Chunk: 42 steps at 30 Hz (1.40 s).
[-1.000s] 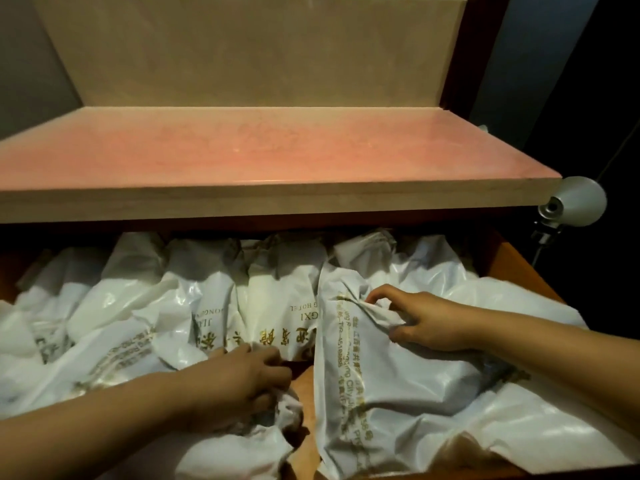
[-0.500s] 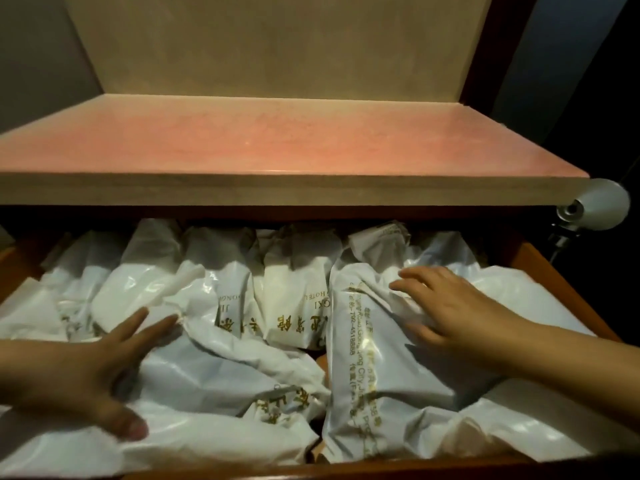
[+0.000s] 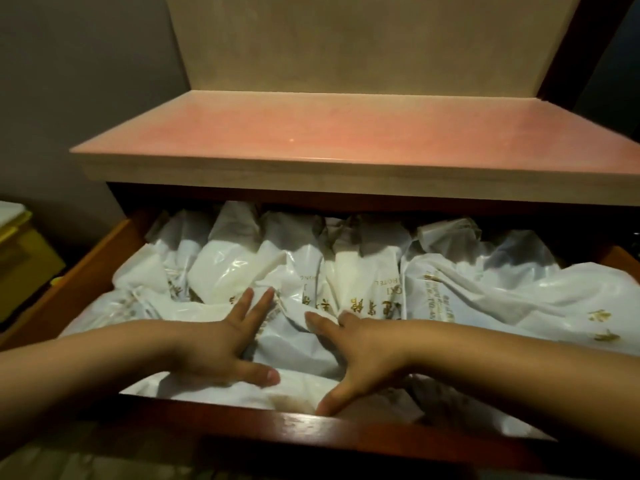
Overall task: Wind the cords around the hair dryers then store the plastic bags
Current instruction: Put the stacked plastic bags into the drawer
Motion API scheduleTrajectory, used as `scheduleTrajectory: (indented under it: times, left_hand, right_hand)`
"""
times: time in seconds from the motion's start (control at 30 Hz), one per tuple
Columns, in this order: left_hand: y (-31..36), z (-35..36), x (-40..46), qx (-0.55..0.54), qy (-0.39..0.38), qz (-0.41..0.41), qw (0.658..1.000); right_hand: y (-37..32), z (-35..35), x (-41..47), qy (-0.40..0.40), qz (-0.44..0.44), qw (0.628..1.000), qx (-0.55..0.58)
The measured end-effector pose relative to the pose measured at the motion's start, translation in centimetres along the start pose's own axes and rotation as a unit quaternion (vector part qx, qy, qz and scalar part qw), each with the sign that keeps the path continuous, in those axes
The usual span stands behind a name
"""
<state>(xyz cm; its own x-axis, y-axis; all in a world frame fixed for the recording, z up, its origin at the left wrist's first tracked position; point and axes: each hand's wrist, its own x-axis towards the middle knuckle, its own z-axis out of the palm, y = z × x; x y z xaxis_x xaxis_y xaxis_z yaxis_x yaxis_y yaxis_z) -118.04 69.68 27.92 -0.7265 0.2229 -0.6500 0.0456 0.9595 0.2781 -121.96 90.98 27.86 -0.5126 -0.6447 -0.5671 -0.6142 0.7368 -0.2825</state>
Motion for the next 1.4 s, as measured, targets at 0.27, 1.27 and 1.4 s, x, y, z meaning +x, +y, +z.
scheduleTrajectory:
  times: [0.27, 1.27, 1.4]
  left_hand:
    - [1.3, 0.5, 0.2, 0.088, -0.036, -0.051, 0.994]
    - [21.6, -3.1, 12.3, 0.281, 0.048, 0.211, 0.935]
    - [20.8, -2.4, 12.2, 0.281, 0.101, 0.230, 0.926]
  right_hand:
    - [-1.7, 1.1, -0.1, -0.019, 0.035, 0.986, -0.164]
    - [17.1, 5.8, -16.5, -0.134, 0.343, 0.929, 0.028]
    - [15.3, 4.0, -15.5, -0.095, 0.366, 0.919, -0.109]
